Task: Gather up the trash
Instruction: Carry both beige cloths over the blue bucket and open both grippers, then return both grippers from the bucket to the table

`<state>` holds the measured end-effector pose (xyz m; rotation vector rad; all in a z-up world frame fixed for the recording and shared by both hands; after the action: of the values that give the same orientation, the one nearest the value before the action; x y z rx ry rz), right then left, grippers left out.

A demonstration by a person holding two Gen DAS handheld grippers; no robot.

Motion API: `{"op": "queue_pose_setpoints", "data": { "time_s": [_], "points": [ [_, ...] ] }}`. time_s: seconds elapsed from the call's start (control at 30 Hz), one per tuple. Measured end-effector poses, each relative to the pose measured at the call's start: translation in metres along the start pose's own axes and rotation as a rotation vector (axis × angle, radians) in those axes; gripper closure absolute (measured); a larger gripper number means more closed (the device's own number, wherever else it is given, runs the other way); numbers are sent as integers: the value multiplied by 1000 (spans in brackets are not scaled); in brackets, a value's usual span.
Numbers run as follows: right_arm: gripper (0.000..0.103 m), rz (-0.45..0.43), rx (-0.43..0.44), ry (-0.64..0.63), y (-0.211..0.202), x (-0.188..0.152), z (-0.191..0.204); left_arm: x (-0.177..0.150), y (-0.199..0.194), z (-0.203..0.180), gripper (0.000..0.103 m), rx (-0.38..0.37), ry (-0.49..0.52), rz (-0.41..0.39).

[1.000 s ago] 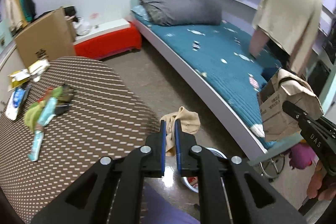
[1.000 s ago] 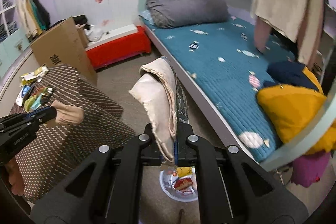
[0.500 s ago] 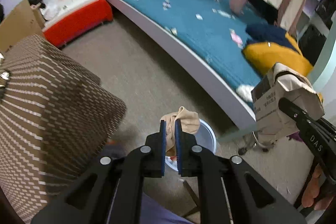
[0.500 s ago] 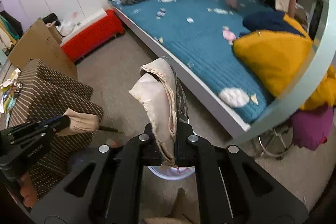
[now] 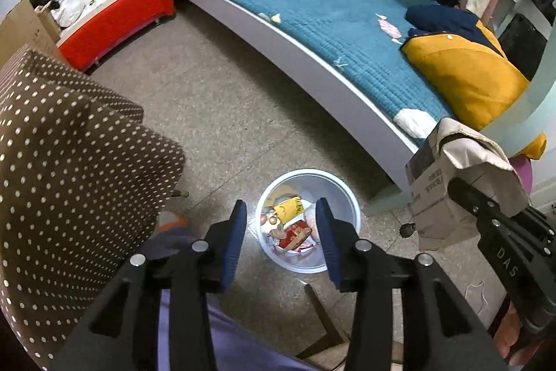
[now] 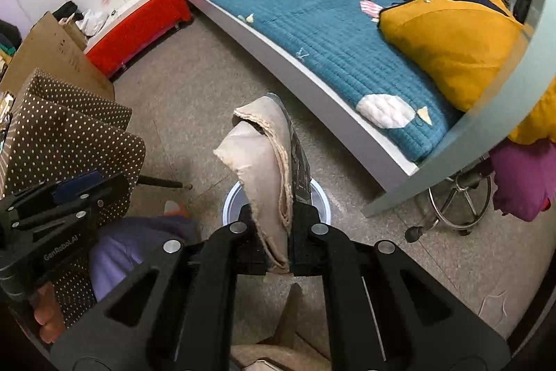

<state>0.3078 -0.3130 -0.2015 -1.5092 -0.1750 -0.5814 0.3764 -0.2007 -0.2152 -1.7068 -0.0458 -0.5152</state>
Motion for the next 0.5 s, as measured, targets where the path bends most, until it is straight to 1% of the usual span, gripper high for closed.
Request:
{"op": "queue_pose_setpoints", "data": {
  "time_s": [0.13,0.17,0.23,0.27,0.3,0.33,0.37,0.4,0.5],
  "points": [
    [96,12,22,-37,9,6,17,0,-4,24,58,26,-41,-8],
    [93,17,31,-57,11,9,24,0,-5,30,57,34,-51,-13],
    [93,17,35,-90,13,13,35,1,-9,43,56,42,-72,-25],
    [86,16,32,-118,15,15,41,1,-10,46,56,43,-77,-26],
    [67,17,31,-126,16,16,44,1,-11,50,55,48,-83,-25],
    [54,18,23,-124,16,18,45,1,-11,55,55,55,-89,-24],
    [45,12,15,-120,17,18,44,1,-12,58,55,58,-92,-25],
    [45,-5,3,-126,16,19,45,1,-13,59,55,59,-94,-26],
    [45,3,-10,-142,17,19,47,2,-15,62,52,59,-92,-30]
  ]
}}
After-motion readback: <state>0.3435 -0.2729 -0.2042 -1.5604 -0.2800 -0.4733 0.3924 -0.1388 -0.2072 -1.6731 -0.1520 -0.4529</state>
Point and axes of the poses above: each gripper's, at about its wrist camera, not at the fingertips, and y roughly the way its jaws point, z to its left, x to its top, the point moved 5 cm from there along y, roughly the way its jaws point, and after that the axes turned 10 degrees about -y, right-handed, at the moved point
